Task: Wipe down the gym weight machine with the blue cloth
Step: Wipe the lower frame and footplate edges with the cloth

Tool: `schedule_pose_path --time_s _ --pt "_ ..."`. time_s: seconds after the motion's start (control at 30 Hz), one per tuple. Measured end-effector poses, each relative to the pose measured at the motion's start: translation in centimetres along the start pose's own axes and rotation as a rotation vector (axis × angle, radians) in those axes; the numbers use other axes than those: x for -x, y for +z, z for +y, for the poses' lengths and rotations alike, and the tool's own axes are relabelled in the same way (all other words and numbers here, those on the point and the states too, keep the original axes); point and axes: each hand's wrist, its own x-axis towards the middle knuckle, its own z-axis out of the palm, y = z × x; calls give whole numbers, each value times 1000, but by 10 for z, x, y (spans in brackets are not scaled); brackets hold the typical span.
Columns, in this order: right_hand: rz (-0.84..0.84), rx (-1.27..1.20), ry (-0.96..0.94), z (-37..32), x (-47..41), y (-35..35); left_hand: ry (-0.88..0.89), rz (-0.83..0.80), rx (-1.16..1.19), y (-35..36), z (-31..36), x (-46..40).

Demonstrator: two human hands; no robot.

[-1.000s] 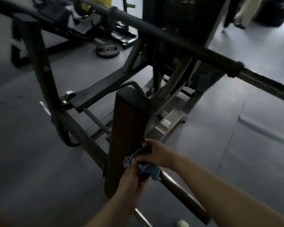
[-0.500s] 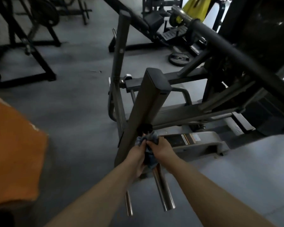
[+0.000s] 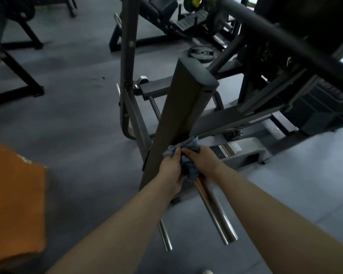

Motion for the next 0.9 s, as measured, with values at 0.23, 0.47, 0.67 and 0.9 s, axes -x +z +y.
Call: schedule_pose_path --time_s 0.23,0.47,0.67,0.9 --pt "59 373 69 27 69 -8 -163 -64 -129 -15 -50 43" --pt "12 405 69 30 78 -12 -107 -101 -326 -5 -32 40" --pt "-79 234 6 13 18 -9 79 131 -325 13 -11 -4" --pt "-247 11 -125 32 2 -6 175 250 -392 6 -10 -17"
